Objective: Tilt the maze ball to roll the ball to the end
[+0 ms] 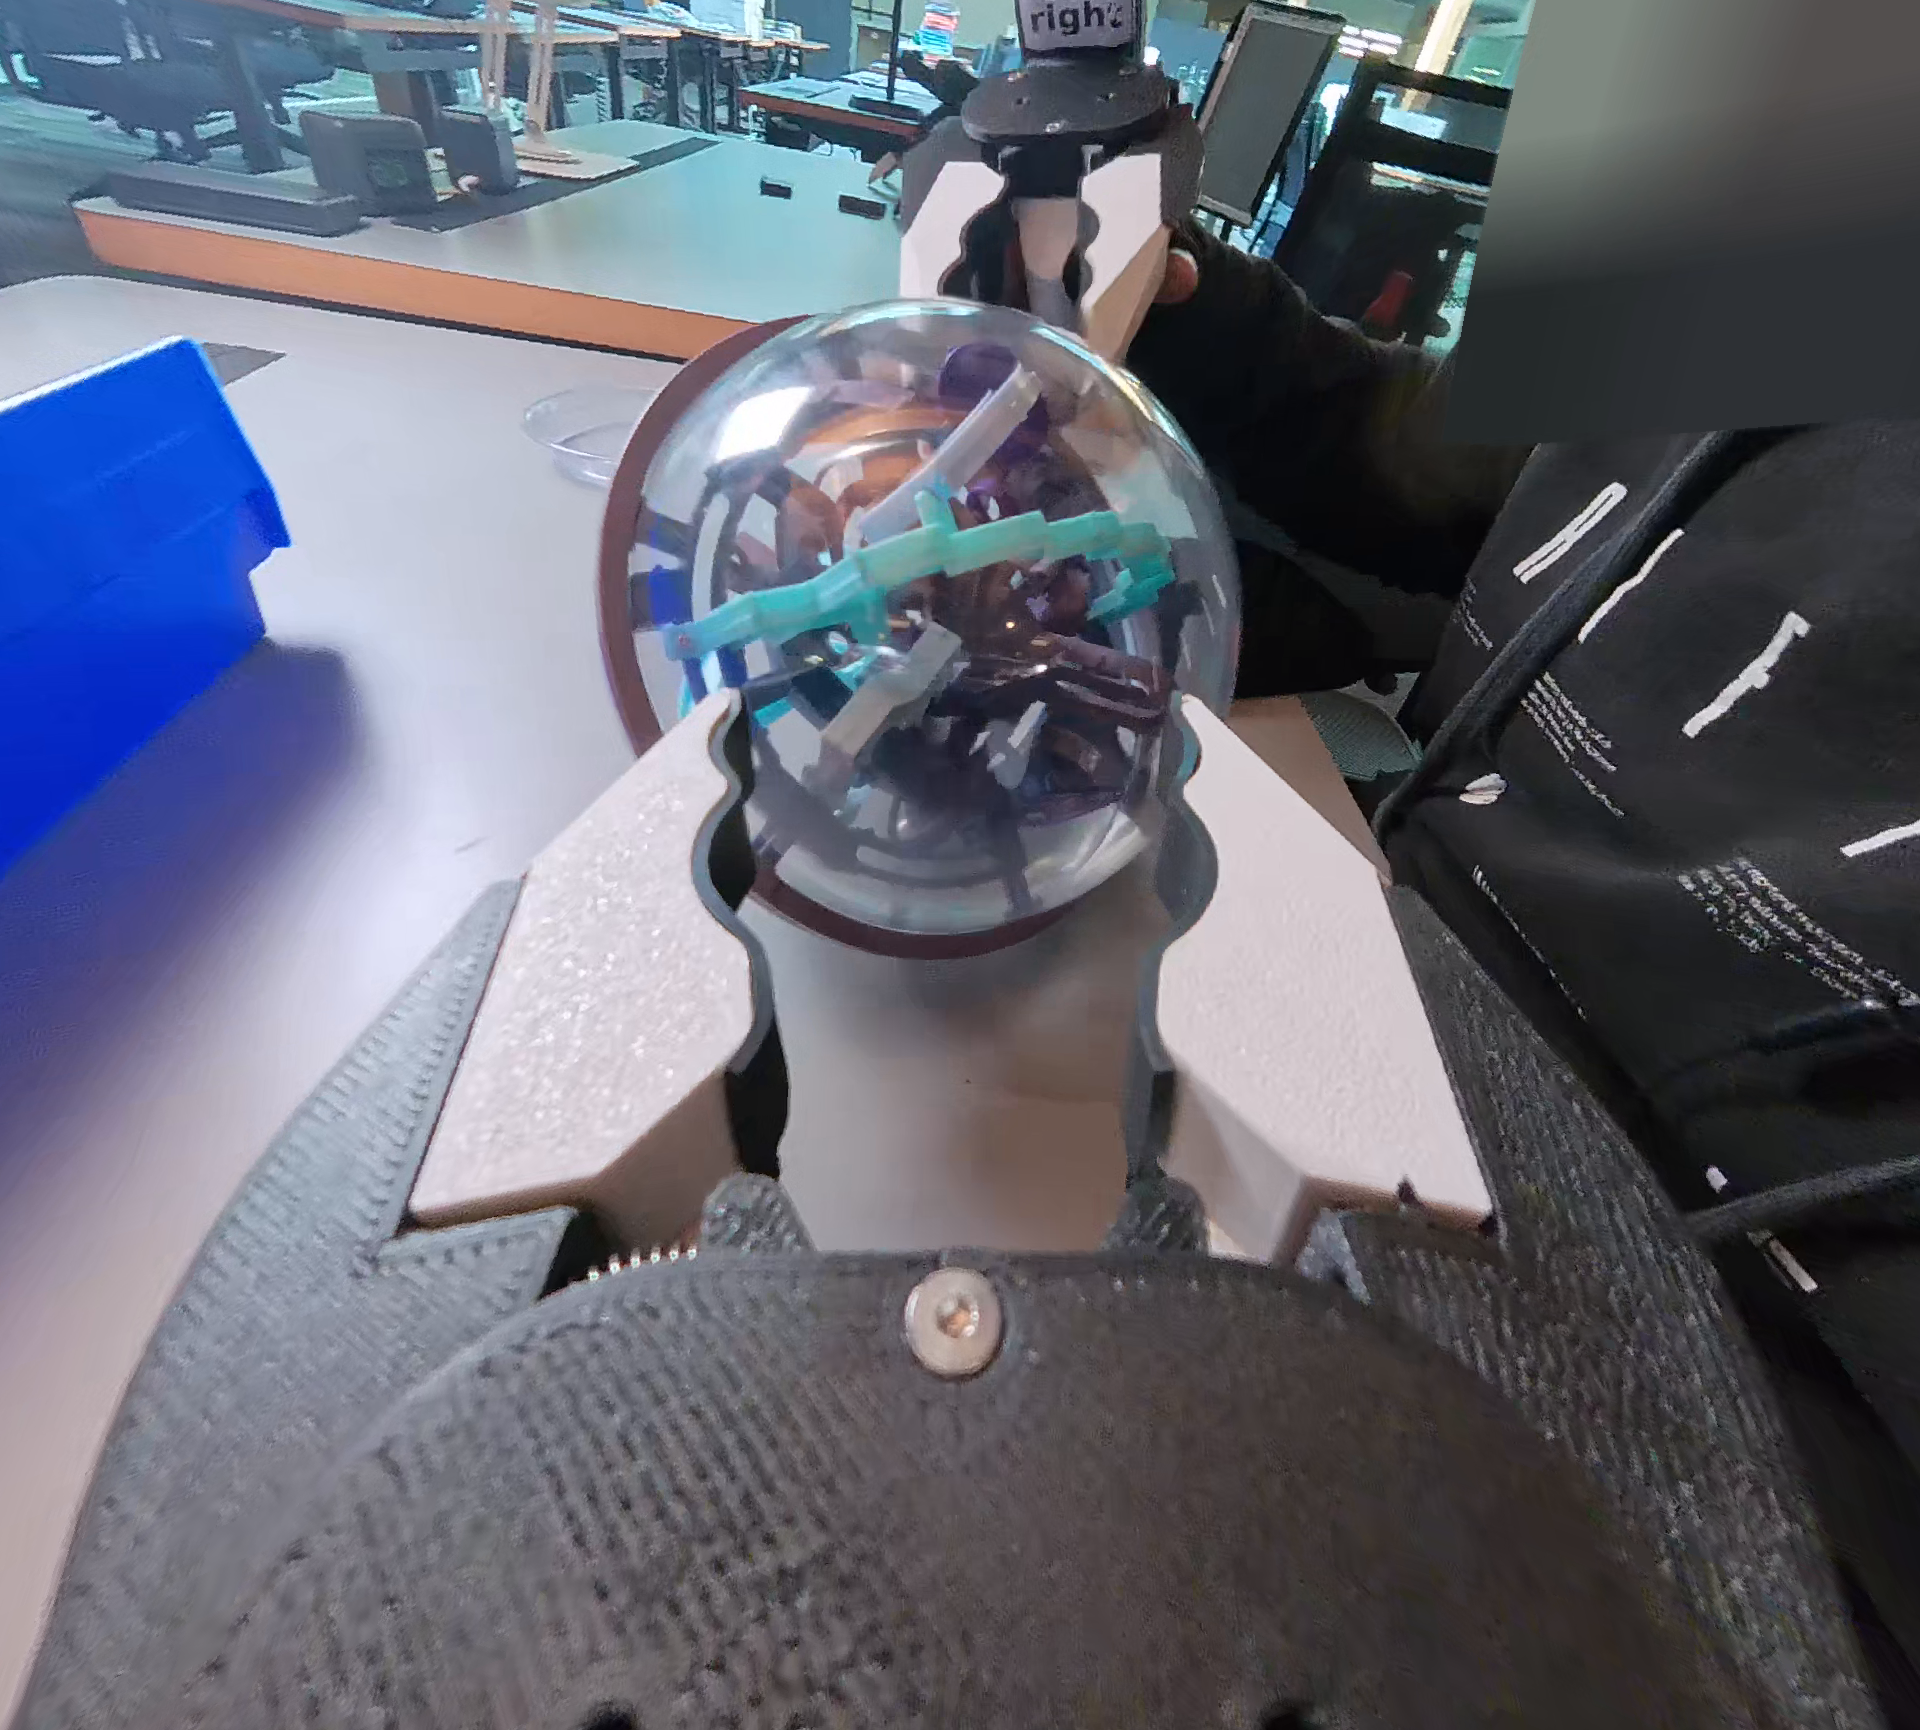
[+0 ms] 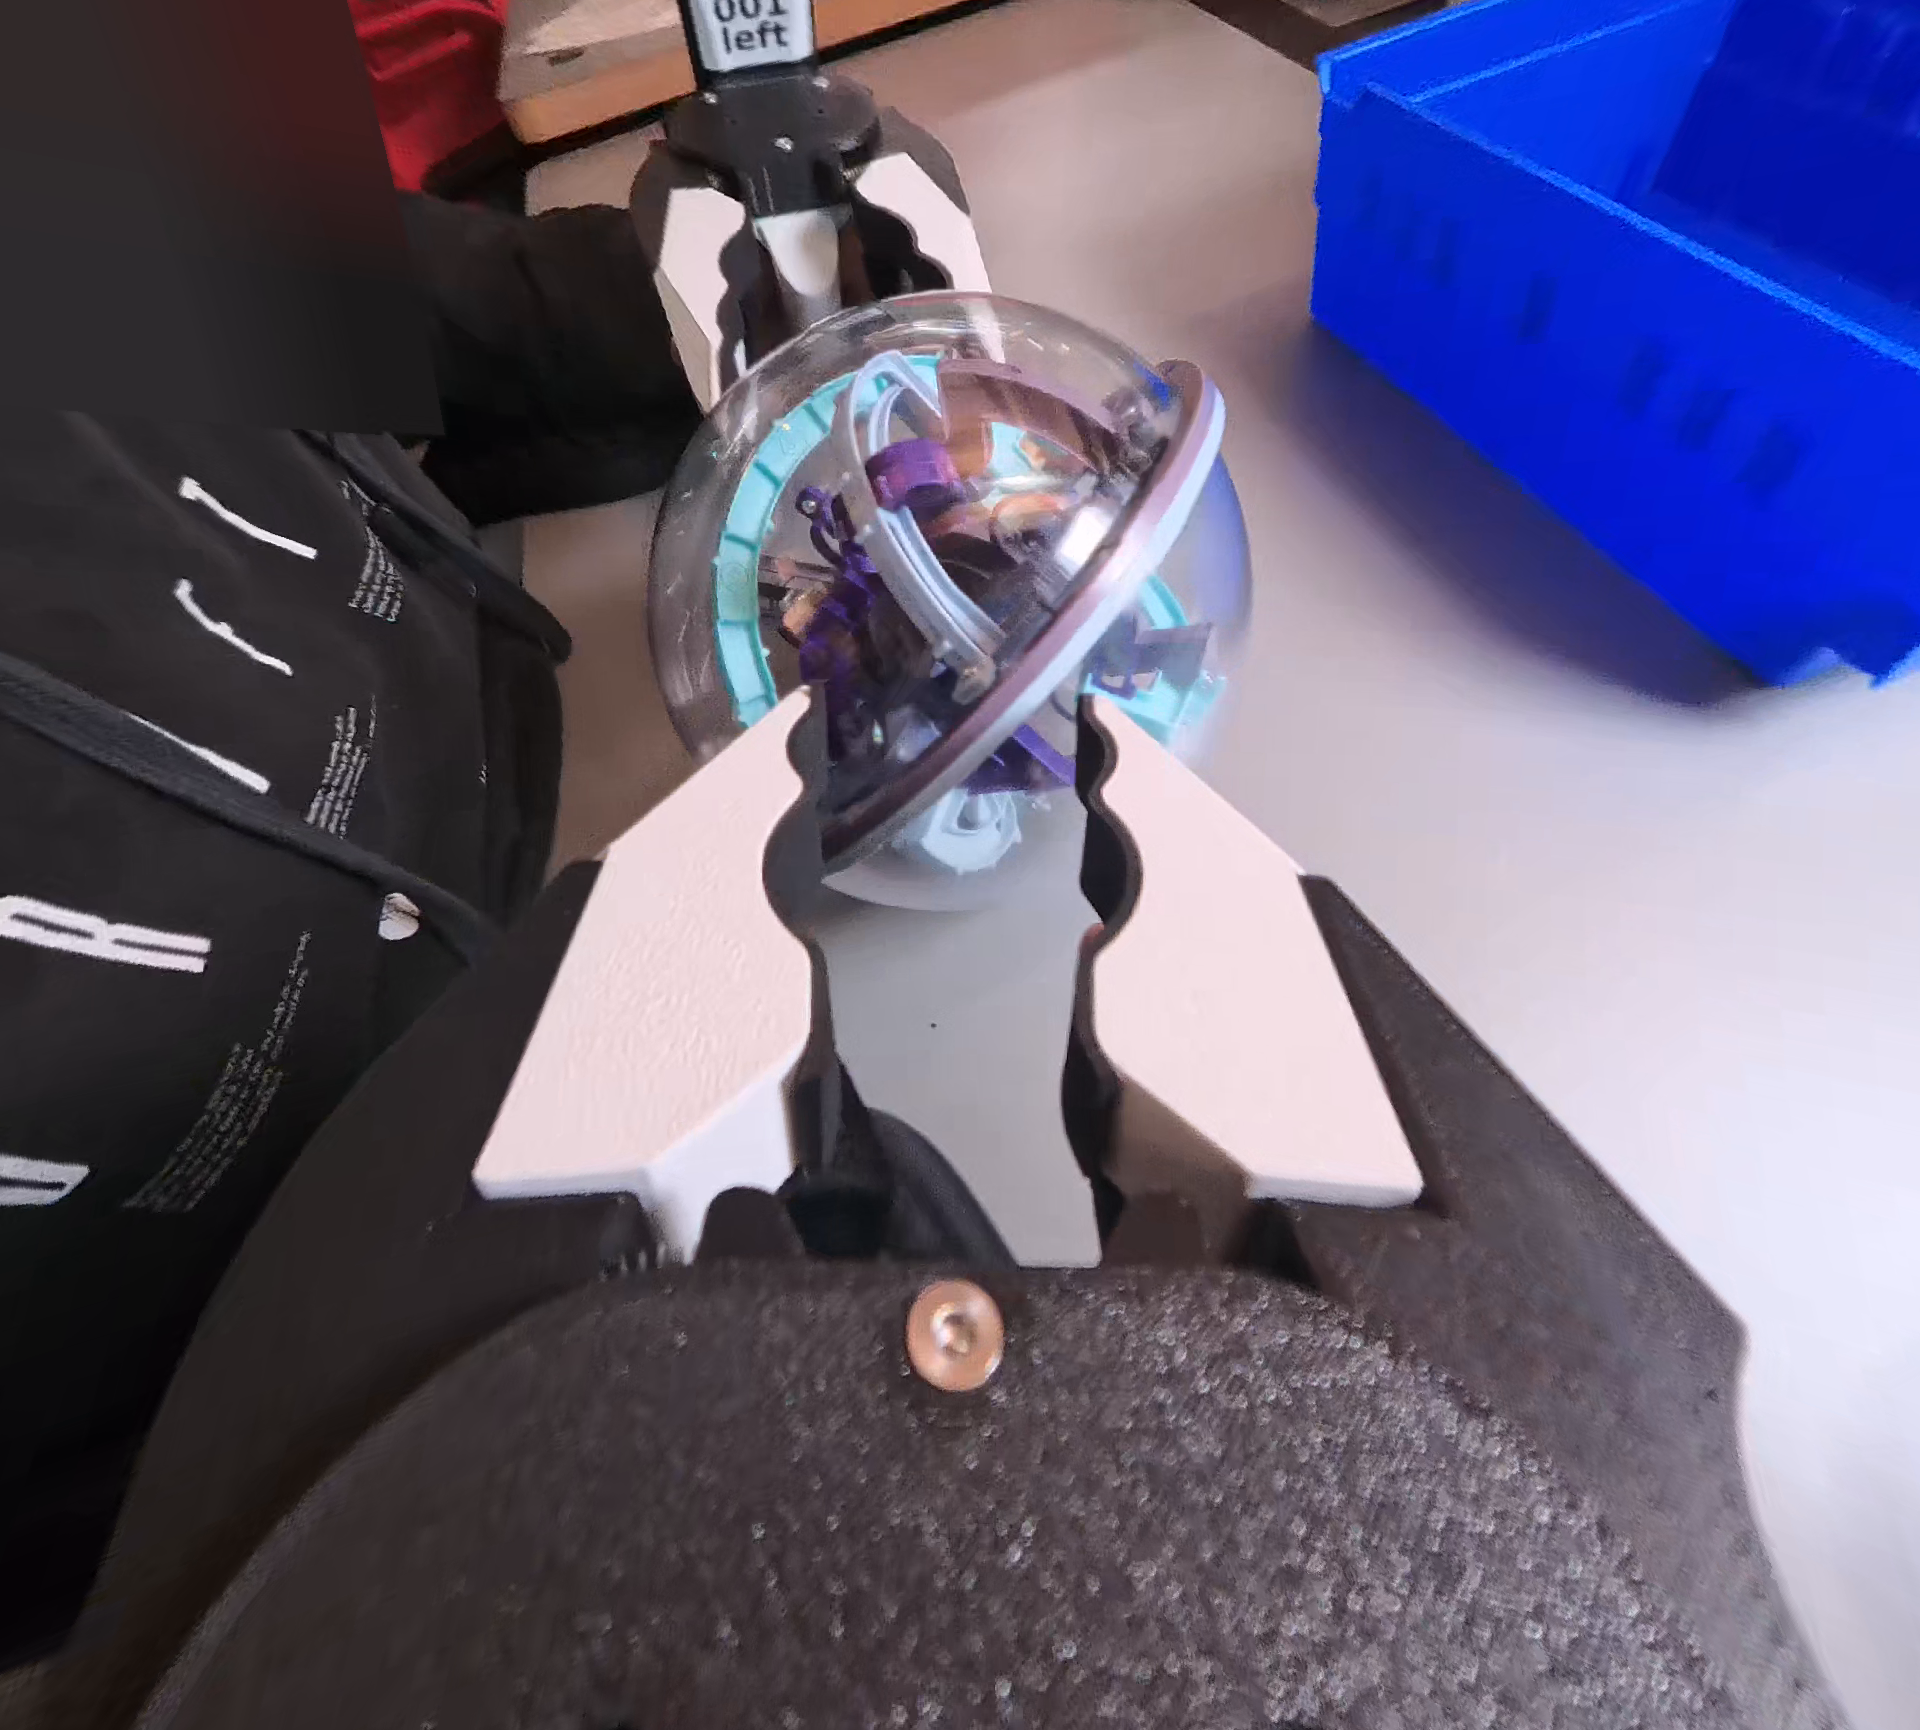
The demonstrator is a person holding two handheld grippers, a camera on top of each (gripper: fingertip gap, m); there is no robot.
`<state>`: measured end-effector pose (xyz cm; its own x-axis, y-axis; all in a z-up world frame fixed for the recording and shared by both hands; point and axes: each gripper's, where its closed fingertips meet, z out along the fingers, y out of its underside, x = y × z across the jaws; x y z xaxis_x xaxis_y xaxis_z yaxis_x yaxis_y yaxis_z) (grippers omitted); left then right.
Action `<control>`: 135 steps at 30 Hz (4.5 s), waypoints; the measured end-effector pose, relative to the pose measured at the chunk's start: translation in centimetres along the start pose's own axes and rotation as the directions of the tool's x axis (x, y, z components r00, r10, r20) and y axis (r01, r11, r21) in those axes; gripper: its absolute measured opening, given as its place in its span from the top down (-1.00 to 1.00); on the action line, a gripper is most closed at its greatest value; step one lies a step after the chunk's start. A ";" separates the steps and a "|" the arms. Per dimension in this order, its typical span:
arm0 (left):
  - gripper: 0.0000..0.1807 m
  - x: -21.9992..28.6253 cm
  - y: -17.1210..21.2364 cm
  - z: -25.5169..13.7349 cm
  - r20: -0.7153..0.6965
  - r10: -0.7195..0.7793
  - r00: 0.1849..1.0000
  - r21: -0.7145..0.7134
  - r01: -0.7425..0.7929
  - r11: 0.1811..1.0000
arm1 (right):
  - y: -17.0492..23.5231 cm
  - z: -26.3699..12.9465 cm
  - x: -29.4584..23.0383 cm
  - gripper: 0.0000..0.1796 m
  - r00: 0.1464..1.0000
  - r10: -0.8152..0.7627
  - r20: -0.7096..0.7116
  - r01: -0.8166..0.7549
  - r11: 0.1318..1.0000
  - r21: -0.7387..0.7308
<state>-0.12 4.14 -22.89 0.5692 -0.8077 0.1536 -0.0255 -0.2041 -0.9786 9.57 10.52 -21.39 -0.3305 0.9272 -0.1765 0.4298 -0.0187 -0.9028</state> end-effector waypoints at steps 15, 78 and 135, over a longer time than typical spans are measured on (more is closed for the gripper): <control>0.13 -0.5 -1.4 -0.7 0.073 0.026 0.997 0.043 -0.029 0.999 | 0.7 1.1 1.5 0.91 0.926 0.367 0.092 -0.374 0.924 0.080; 0.12 -5.5 0.1 -5.4 -0.036 -0.324 0.945 0.038 0.325 0.945 | -2.7 2.1 10.4 0.55 0.962 0.244 0.120 -0.250 0.967 0.041; 0.90 -2.4 1.5 -4.2 -0.201 -0.668 0.717 0.065 0.690 0.721 | 3.4 3.4 1.2 0.92 0.731 0.557 0.396 -0.589 0.807 -0.048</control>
<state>-5.01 3.44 -24.16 0.2596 -0.5537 0.7912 0.4276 -0.6687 -0.6083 7.79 10.31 -25.96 -0.3347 0.5189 -0.7866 0.5814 -0.5432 -0.6058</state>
